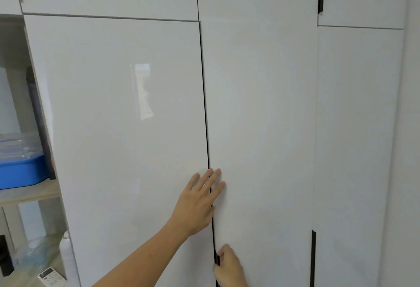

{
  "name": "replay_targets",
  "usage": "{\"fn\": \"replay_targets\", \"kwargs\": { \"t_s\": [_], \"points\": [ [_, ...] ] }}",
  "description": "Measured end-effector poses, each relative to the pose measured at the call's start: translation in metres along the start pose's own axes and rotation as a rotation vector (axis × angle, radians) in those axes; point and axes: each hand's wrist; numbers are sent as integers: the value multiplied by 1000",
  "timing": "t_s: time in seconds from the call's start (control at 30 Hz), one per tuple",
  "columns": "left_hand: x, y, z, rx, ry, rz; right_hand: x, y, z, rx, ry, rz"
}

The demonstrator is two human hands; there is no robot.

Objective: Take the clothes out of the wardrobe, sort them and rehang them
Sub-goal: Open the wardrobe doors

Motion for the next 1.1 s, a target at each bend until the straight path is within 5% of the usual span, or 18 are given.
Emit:
{"fn": "replay_targets", "kwargs": {
  "t_s": [0.3, 0.77, 1.1],
  "points": [
    [-19, 43, -6, 171, 28, 14, 24, 21, 57, 93, 125, 90],
    [87, 177, 2, 261, -98, 170, 90, 126, 188, 224, 359, 220],
    [169, 235, -40, 316, -146, 205, 122, 220, 233, 367, 363, 302]
  ]
}}
Point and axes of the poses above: each hand's wrist, its own z-axis away from the middle knuckle, its own y-axis out of the back of the hand, x = y × z, and after that the axes turned 15 degrees about -z, right-handed
